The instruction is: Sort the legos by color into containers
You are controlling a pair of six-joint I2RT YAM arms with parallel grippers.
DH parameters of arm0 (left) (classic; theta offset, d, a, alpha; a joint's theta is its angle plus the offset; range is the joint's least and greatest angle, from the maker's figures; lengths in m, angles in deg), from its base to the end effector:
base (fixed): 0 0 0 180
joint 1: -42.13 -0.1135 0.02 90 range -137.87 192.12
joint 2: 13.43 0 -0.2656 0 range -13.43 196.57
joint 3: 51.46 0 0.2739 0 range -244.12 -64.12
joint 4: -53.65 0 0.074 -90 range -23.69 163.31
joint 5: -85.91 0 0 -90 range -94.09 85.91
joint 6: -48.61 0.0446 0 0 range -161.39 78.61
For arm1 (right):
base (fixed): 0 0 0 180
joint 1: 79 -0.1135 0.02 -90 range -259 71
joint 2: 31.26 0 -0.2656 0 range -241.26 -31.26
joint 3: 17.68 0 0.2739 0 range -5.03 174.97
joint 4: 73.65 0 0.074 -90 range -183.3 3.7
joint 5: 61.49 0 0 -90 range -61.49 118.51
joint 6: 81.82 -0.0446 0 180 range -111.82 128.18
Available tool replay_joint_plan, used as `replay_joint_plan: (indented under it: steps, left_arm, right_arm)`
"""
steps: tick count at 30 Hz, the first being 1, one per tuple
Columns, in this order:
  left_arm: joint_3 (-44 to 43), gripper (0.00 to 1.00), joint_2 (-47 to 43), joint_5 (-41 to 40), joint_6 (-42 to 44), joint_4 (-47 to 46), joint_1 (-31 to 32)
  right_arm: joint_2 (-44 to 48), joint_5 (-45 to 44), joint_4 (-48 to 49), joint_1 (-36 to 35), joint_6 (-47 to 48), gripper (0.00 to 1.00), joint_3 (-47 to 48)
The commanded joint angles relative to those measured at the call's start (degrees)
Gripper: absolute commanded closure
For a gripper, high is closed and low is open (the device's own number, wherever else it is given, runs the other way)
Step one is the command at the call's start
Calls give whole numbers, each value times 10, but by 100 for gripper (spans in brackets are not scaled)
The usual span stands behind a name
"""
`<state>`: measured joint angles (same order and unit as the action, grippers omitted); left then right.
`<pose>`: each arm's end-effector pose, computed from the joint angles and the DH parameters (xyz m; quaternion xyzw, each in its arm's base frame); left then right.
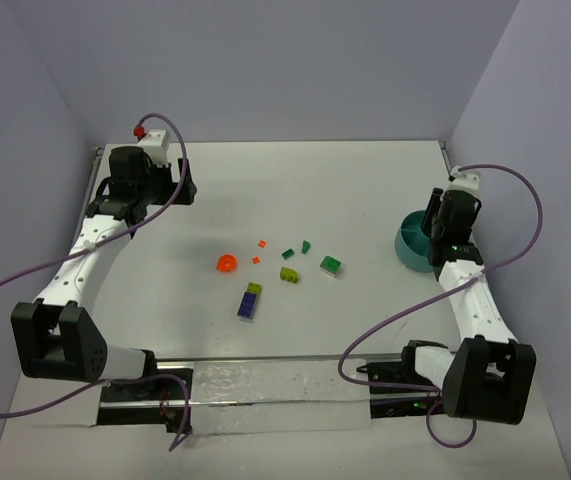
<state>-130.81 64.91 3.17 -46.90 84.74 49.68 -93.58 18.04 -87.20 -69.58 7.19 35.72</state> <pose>0.3388 -0.0506 0.3192 0.0470 0.8639 -0.1112 0.4889 0.2711 -0.0532 0.2612 0.1256 0.8198 -0.1163 0.5464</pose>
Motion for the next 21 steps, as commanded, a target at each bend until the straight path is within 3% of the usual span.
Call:
replay_joint_plan:
  steps: [1,3,5,9,12,21]
  left_arm:
    - [-30,1,4,-7,-2,-17,4]
    - [-31,1,4,-7,-2,-16,4]
    - [-31,1,6,-7,-2,-15,4]
    - [-34,1,8,-5,0,-11,4]
    - [-34,1,8,-5,2,-9,4]
    - [-30,1,4,-3,7,-4,4]
  right_arm:
    - [-3,1,37,5,3,99,-4]
    - [-6,5,37,7,3,92,-5]
    - [-8,9,37,8,4,74,-6]
    - [-12,16,30,9,4,51,-3]
    - [-11,19,26,10,3,46,0]
    - [9,61,-17,11,-5,16,23]
